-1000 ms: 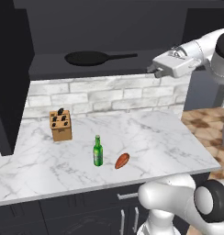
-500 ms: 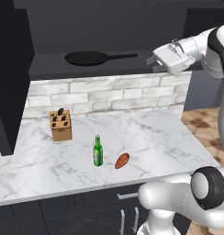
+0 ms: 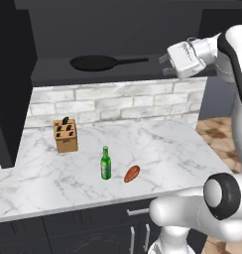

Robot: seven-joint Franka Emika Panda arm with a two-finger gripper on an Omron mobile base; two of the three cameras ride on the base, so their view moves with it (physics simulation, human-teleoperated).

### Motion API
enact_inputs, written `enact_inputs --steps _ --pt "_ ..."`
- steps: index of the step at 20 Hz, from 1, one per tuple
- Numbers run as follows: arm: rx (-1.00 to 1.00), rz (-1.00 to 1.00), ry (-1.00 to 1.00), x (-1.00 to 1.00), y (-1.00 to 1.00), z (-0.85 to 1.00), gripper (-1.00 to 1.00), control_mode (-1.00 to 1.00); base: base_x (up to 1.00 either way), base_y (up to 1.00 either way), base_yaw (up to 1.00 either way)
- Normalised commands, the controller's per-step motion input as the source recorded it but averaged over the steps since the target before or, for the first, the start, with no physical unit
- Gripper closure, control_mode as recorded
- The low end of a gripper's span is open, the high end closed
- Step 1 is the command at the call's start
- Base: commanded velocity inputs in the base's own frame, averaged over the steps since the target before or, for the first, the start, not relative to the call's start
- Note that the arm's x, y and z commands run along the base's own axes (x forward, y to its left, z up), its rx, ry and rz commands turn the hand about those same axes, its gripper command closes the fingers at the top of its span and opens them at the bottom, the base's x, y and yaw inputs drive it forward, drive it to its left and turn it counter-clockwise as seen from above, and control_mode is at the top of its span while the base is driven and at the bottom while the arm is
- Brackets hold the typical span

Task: Pick the pan from the cabinet and place it on the stove. Then turn on the stove burner for the pan.

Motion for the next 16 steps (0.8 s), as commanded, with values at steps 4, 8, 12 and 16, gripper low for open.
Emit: enact_inputs --steps 4,8,12,16 --pt "0.0 -0.11 0.0 0.5 -0.09 0.0 -1.0 -1.0 0.0 0.0 0.0" --pt "0.0 -0.1 0.02 0.57 -0.15 0.0 -1.0 -1.0 0.0 0.0 0.0" --pt "0.0 0.0 0.05 0.56 -0.12 0.0 -1.0 -1.0 0.0 0.0 0.0" --pt "0.0 0.03 0.0 0.43 -0.08 0.0 -1.0 -1.0 0.0 0.0 0.0"
